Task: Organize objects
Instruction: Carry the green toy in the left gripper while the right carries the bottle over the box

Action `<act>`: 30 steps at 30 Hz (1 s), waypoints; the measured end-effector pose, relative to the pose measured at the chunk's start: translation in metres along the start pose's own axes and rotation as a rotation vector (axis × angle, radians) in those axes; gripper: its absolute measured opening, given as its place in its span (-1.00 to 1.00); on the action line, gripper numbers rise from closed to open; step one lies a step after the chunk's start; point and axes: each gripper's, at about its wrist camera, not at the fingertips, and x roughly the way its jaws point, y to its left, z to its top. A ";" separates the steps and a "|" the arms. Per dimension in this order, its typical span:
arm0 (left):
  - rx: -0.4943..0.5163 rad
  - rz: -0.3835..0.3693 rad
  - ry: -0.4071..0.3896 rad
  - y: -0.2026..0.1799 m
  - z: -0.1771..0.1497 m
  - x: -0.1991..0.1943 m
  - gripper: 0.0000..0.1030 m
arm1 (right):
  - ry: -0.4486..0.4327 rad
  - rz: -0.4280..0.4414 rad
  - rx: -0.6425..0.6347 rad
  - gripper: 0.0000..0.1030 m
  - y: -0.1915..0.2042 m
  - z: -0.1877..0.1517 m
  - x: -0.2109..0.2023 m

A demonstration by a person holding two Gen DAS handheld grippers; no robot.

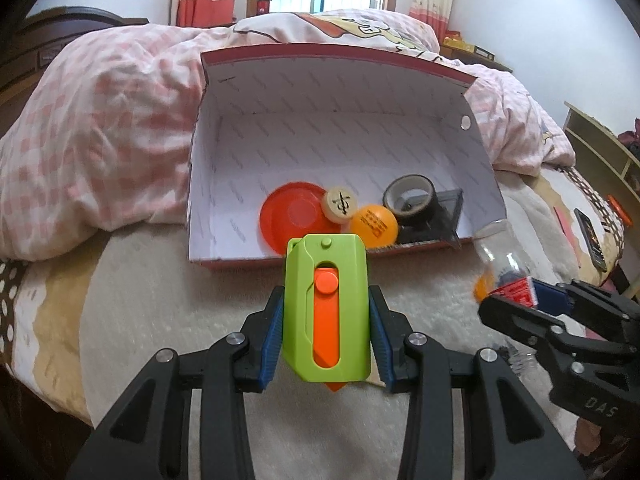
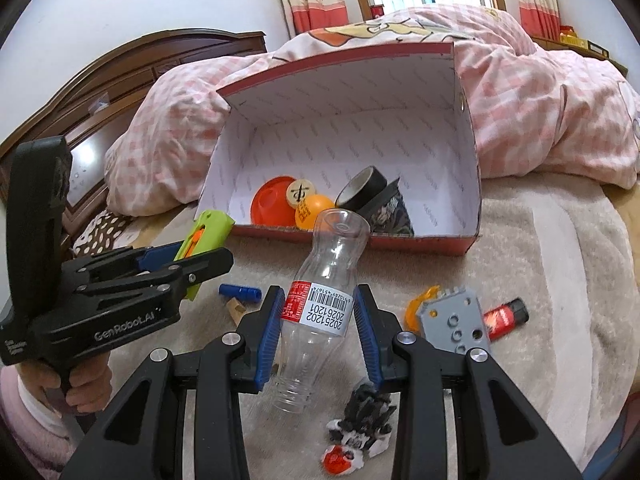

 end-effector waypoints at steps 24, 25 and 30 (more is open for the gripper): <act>0.036 0.036 -0.063 0.007 0.080 0.041 -0.25 | -0.052 -0.084 -0.068 -0.28 -0.031 0.076 0.026; 0.038 0.038 -0.064 0.008 0.082 0.042 -0.25 | -0.051 -0.085 -0.070 -0.28 -0.031 0.078 0.028; 0.044 0.052 -0.063 0.010 0.092 0.054 -0.25 | -0.047 -0.083 -0.085 -0.28 -0.033 0.085 0.036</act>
